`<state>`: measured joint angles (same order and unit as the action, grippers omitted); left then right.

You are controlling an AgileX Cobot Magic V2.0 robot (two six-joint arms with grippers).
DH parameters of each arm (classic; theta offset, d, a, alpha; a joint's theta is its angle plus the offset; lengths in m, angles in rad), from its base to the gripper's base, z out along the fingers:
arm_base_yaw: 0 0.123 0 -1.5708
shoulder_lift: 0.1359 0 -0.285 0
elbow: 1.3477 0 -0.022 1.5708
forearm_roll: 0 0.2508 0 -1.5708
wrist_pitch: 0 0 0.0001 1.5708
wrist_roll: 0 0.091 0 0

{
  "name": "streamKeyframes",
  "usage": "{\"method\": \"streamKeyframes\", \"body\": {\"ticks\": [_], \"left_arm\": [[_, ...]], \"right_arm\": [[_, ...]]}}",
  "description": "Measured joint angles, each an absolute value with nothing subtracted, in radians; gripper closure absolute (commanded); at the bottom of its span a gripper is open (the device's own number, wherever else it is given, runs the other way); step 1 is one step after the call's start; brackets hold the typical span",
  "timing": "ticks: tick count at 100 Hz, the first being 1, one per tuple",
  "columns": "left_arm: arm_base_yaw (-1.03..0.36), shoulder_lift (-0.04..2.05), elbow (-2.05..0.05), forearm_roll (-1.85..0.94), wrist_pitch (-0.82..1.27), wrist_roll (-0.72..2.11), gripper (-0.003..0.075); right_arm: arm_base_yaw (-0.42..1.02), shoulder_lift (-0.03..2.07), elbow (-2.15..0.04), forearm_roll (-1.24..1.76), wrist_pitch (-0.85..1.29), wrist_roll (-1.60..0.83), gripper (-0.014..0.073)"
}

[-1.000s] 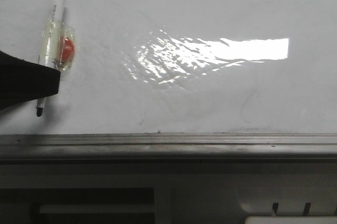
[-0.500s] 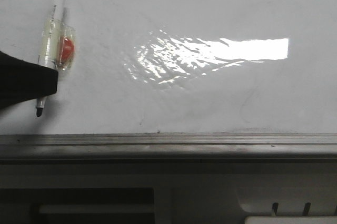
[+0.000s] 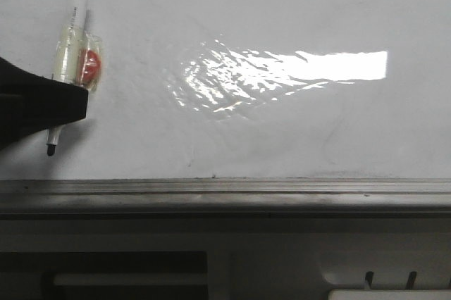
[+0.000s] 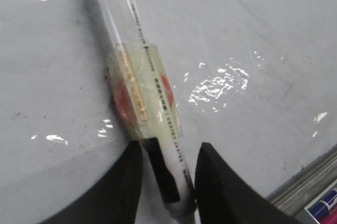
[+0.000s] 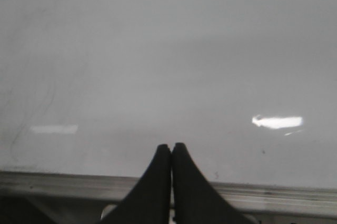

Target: Write number 9 on whiteboard

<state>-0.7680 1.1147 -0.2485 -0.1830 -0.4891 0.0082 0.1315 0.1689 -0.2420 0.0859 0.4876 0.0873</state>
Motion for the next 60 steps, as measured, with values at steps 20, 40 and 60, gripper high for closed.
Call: {"method": "streamKeyframes", "body": {"ticks": [20, 40, 60], "left_arm": [[-0.768, 1.118, -0.249, -0.185, -0.485, 0.008, 0.0740], [-0.768, 1.118, -0.249, -0.174, -0.483, 0.008, 0.0740], [-0.768, 1.084, -0.249, 0.033, -0.464, 0.007, 0.0740]], "right_arm": [[0.323, 0.330, -0.278, 0.086, 0.508, 0.087, 0.0663], [0.519, 0.557, -0.413, 0.088, 0.512, 0.076, 0.0610], [0.717, 0.786, -0.591, 0.108, 0.502, 0.074, 0.0229]]}}
